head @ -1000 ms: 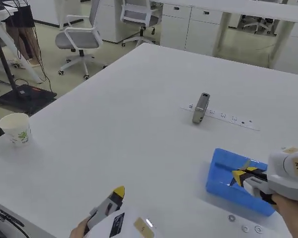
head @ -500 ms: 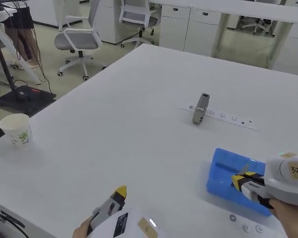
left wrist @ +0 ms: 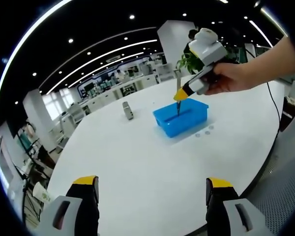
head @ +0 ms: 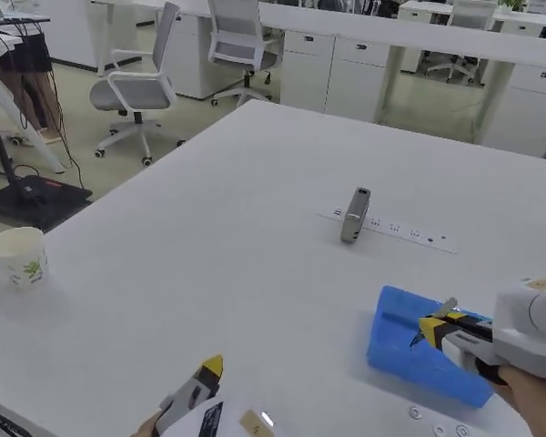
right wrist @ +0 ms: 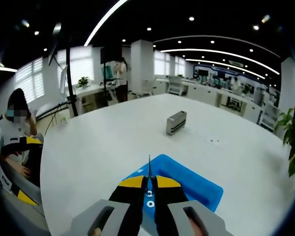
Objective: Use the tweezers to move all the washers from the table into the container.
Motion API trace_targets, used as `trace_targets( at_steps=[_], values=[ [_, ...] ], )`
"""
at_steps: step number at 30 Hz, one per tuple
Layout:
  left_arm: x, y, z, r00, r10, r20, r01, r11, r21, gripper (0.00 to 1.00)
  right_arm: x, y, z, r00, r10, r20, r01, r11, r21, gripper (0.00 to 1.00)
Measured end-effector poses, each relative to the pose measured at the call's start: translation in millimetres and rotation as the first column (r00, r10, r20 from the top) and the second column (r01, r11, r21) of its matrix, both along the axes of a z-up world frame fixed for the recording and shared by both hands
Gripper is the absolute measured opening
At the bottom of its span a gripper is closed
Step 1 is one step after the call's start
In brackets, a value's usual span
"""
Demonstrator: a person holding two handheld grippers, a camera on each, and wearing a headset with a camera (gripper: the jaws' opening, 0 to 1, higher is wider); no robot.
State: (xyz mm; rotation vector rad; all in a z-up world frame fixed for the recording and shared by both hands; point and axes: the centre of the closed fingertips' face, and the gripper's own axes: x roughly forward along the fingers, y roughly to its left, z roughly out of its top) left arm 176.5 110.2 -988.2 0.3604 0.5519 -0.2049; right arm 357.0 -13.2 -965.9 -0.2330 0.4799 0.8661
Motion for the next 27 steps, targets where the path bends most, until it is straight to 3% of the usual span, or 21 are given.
trace_targets(
  at_steps=[5, 9, 20, 27],
  values=[
    [0.1, -0.4, -0.2, 1.0, -0.003, 0.003, 0.003, 1.0, 0.003, 0.92, -16.4, -3.7, 11.8, 1.0, 0.013, 0.014, -0.014, 1.0, 0.022, 0.03],
    [-0.2, -0.3, -0.4, 1.0, -0.002, 0.004, 0.002, 1.0, 0.006, 0.92, -26.1, -9.1, 12.8, 1.0, 0.009, 0.008, -0.01, 0.999, 0.044, 0.03],
    [-0.6, -1.3, -0.6, 1.0, -0.001, 0.003, 0.001, 1.0, 0.0, 0.93, -45.8, -18.5, -19.9, 0.999, -0.003, -0.049, 0.003, 1.0, 0.012, 0.03],
    [-0.6, -0.8, -1.7, 1.0, 0.0, -0.002, 0.0, 1.0, 0.004, 0.93, -45.4, -20.4, -35.8, 0.997, -0.008, -0.08, 0.007, 1.0, -0.006, 0.03]
  ],
)
